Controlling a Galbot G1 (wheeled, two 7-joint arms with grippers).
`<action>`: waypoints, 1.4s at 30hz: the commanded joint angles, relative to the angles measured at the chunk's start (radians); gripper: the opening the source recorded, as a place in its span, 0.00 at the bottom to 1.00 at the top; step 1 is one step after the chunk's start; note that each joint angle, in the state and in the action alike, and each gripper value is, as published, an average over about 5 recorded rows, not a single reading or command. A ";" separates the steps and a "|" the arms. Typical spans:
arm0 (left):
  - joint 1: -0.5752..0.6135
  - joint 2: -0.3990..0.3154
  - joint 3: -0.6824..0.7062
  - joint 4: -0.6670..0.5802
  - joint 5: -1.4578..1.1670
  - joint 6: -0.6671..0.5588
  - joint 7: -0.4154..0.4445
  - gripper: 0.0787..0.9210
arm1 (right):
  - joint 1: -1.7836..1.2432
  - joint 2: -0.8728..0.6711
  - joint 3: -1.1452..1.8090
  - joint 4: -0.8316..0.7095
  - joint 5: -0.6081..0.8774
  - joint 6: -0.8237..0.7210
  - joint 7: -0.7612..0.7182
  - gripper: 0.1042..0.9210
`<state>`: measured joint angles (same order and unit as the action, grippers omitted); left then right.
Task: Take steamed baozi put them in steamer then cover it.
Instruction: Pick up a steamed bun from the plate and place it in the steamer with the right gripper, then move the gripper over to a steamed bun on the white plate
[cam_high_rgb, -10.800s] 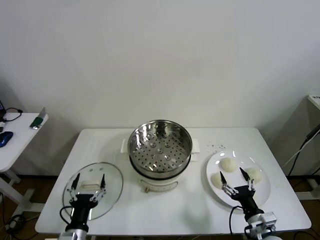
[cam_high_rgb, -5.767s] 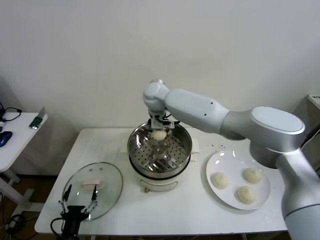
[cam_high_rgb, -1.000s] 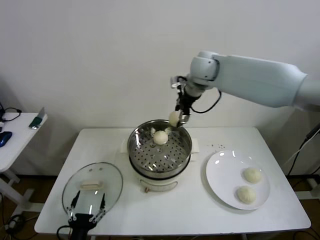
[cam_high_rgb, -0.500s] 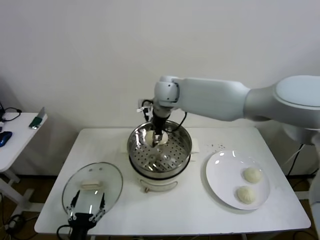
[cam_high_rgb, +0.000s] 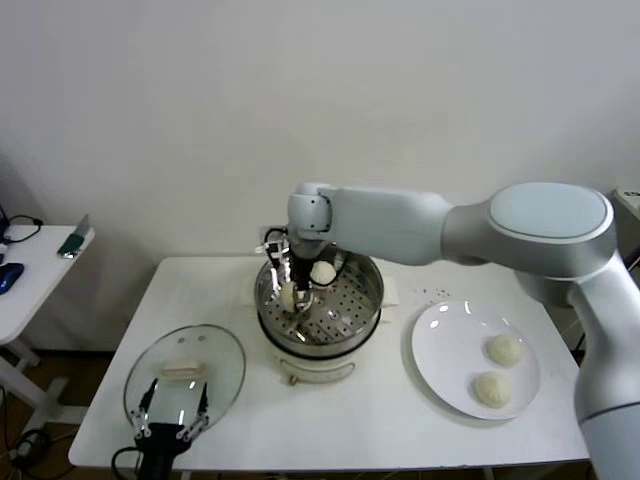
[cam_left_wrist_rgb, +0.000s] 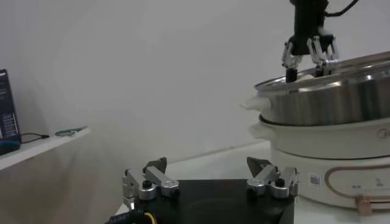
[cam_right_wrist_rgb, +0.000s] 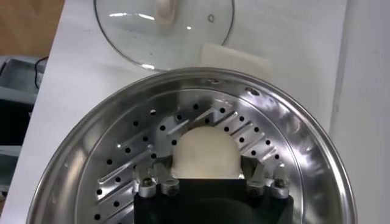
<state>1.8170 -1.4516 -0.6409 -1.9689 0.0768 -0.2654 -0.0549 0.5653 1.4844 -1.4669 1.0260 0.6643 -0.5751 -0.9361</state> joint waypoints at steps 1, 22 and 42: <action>-0.003 -0.001 0.002 0.003 0.003 0.002 0.000 0.88 | -0.011 0.002 0.010 -0.005 -0.032 0.001 -0.014 0.87; -0.012 0.004 0.002 -0.010 0.021 0.023 -0.008 0.88 | 0.277 -0.683 -0.040 0.494 -0.107 0.062 -0.108 0.88; -0.022 0.001 -0.058 -0.013 -0.017 0.051 -0.003 0.88 | -0.252 -1.042 0.138 0.489 -0.539 0.154 -0.146 0.88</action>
<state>1.7971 -1.4448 -0.6847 -1.9798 0.0655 -0.2230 -0.0579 0.5314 0.5946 -1.4034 1.4912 0.2952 -0.4540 -1.0686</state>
